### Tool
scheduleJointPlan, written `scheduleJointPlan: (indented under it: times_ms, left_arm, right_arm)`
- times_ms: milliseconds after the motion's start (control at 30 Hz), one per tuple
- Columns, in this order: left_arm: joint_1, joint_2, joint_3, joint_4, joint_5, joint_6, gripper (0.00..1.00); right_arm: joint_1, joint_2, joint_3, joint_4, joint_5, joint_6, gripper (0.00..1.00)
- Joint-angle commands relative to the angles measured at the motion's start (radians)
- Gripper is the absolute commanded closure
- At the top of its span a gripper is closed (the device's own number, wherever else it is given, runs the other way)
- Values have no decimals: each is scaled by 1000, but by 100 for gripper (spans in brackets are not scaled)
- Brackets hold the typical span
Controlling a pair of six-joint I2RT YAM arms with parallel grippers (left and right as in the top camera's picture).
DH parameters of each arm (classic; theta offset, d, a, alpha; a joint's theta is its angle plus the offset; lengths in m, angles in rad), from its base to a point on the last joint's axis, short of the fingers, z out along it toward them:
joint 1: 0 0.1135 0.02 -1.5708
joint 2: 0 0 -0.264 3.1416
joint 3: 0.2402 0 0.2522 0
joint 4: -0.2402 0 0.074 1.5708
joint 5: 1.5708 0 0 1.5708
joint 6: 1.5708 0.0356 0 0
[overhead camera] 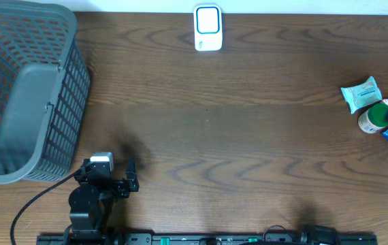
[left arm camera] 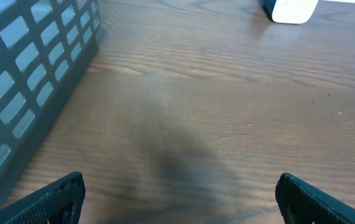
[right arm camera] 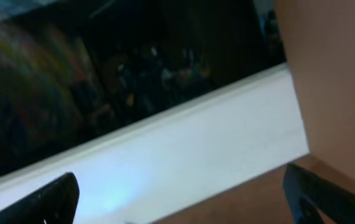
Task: Scan the item barcode
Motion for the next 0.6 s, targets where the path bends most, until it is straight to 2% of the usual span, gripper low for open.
scheduleJointPlan:
  times_ms: [0, 233, 567]
  left_arm:
    - [5, -2, -15, 0, -7, 17, 2]
    - [5, -2, -15, 0, -7, 17, 2]
    - [5, -2, -15, 0, -7, 17, 2]
  right_arm:
    - [16, -110, -183, 84, -18, 30, 1]
    - [37, -340, -592, 342, -22, 124, 1]
    - [132, -572, -1015, 571, 29, 124, 1]
